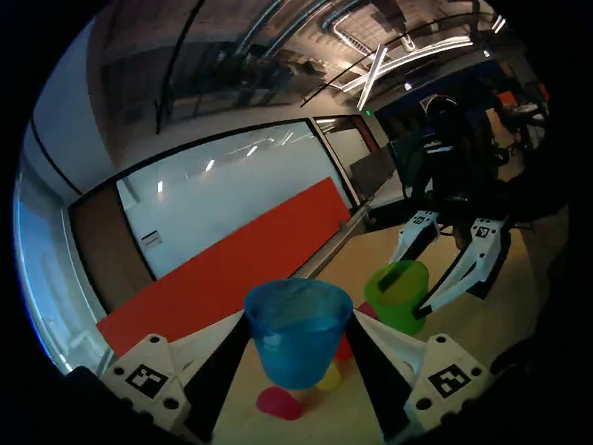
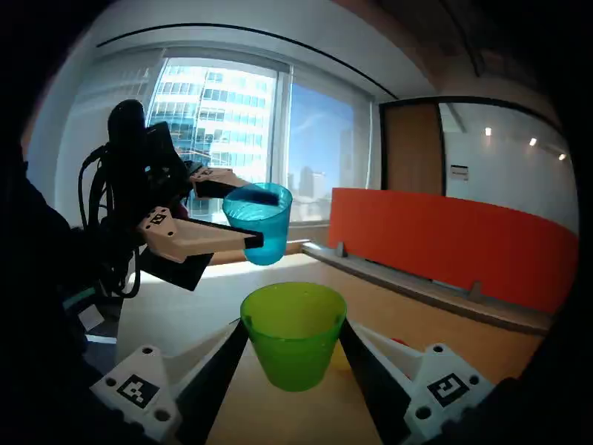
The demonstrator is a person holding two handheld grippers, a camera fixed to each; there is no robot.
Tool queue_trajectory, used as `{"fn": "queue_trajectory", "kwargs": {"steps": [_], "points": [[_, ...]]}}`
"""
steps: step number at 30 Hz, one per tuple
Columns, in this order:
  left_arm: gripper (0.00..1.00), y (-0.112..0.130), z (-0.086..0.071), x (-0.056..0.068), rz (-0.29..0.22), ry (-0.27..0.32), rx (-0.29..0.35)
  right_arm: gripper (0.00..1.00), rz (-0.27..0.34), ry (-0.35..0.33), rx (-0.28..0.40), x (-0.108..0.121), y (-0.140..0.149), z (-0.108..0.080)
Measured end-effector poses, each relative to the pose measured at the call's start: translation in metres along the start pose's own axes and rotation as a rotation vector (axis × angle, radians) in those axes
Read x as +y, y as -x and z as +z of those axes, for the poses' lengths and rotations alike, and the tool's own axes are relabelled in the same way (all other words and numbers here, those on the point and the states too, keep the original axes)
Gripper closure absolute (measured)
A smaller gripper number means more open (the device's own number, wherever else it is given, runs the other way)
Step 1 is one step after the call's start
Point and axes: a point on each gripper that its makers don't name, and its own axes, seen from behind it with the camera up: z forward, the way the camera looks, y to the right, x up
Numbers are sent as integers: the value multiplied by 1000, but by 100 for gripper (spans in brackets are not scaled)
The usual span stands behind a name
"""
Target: Pour water
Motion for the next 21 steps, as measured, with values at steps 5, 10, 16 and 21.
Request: {"fn": "queue_trajectory", "kwargs": {"steps": [5, 10, 16, 21], "points": [[14, -7, 1, 2, 63, -1, -2, 10, 6, -18, -3, -6, 3, 3], [15, -14, 1, 0, 118, -8, -6, 10, 10, -32, -6, -12, 6, 7], [14, -20, 1, 0, 192, -20, -15, 11, 15, -47, -7, -18, 8, 12], [15, -25, -3, 2, 229, -18, -19, 11, 19, -55, -3, -21, 7, 16]]}}
